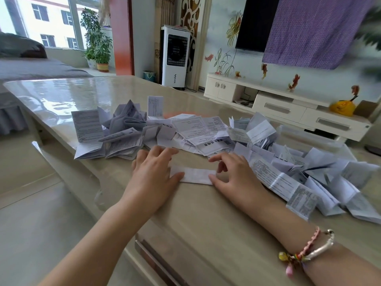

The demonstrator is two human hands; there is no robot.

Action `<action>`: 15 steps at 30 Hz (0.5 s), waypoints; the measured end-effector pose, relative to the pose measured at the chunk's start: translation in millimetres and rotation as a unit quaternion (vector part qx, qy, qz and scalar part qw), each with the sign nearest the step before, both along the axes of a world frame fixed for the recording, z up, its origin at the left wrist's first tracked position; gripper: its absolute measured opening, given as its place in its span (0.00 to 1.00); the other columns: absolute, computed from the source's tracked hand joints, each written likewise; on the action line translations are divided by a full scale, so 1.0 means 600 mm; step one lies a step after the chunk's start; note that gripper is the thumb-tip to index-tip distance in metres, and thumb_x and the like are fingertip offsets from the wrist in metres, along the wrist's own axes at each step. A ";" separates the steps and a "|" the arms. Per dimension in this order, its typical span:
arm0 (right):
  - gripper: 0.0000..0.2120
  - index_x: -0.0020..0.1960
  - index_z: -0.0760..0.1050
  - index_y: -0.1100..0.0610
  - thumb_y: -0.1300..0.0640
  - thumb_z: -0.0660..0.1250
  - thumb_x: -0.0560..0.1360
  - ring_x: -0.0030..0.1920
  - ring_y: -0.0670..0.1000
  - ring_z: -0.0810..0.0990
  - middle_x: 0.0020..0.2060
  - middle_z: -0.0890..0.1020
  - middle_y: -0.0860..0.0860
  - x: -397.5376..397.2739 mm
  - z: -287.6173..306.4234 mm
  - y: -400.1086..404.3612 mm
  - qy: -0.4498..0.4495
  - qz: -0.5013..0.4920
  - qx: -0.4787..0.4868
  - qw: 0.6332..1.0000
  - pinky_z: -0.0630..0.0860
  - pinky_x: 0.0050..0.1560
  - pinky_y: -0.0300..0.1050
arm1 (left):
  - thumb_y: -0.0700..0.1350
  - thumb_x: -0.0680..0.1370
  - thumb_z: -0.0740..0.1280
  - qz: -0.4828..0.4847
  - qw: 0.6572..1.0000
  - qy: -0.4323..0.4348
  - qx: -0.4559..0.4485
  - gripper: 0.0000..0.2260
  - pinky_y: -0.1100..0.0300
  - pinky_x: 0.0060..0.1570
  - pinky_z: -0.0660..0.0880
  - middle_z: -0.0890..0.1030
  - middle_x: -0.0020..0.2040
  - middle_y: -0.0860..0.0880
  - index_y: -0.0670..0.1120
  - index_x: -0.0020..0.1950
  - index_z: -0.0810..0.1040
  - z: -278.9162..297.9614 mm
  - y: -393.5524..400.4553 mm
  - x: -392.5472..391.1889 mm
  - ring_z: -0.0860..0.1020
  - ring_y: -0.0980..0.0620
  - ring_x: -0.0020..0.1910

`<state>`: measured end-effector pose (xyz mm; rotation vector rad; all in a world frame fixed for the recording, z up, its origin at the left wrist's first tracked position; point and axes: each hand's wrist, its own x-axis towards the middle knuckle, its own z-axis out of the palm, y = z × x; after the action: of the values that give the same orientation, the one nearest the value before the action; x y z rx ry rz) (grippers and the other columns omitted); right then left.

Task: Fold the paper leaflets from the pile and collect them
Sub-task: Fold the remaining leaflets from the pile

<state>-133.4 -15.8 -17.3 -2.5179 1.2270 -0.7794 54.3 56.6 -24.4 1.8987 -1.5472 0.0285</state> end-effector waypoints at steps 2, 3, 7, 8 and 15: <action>0.13 0.57 0.75 0.48 0.55 0.69 0.73 0.54 0.46 0.70 0.48 0.74 0.43 0.000 0.002 0.002 0.009 0.011 -0.025 1.000 0.67 0.57 0.41 | 0.53 0.76 0.67 -0.017 1.000 -0.018 -0.016 0.13 0.59 0.58 0.58 0.72 0.58 0.58 0.58 0.61 0.76 -0.003 0.003 -0.001 0.63 0.51 0.57; 0.13 0.57 0.76 0.50 0.55 0.69 0.73 0.56 0.46 0.70 0.51 0.76 0.45 -0.001 0.003 0.004 0.007 0.027 -0.036 0.999 0.67 0.59 0.42 | 0.52 0.77 0.67 -0.027 0.999 -0.029 -0.028 0.10 0.59 0.55 0.57 0.74 0.56 0.58 0.58 0.57 0.78 -0.004 0.004 -0.002 0.63 0.52 0.55; 0.14 0.55 0.78 0.50 0.46 0.67 0.72 0.55 0.42 0.74 0.51 0.80 0.43 -0.002 0.005 0.014 -0.002 0.108 -0.020 0.994 0.69 0.59 0.41 | 0.58 0.75 0.67 -0.059 0.997 -0.055 -0.020 0.11 0.60 0.52 0.55 0.74 0.53 0.59 0.59 0.56 0.80 -0.009 0.009 0.001 0.62 0.54 0.53; 0.14 0.55 0.78 0.49 0.45 0.67 0.72 0.55 0.41 0.74 0.51 0.80 0.42 -0.002 0.005 0.015 -0.001 0.115 -0.013 0.993 0.69 0.59 0.41 | 0.60 0.74 0.67 -0.065 0.996 -0.055 -0.010 0.13 0.60 0.52 0.55 0.74 0.53 0.59 0.60 0.56 0.79 -0.008 0.009 0.002 0.61 0.54 0.52; 0.14 0.49 0.81 0.48 0.43 0.61 0.73 0.50 0.48 0.79 0.48 0.82 0.43 0.000 0.006 0.018 0.082 0.070 -0.152 0.983 0.71 0.50 0.47 | 0.56 0.74 0.69 -0.044 0.997 -0.056 -0.034 0.11 0.61 0.55 0.55 0.71 0.54 0.56 0.59 0.55 0.81 -0.004 0.007 0.003 0.63 0.52 0.55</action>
<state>-133.4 -5.0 -13.7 -2.9297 1.0296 -0.7903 56.3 60.7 -27.0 1.8008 -1.6824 0.1499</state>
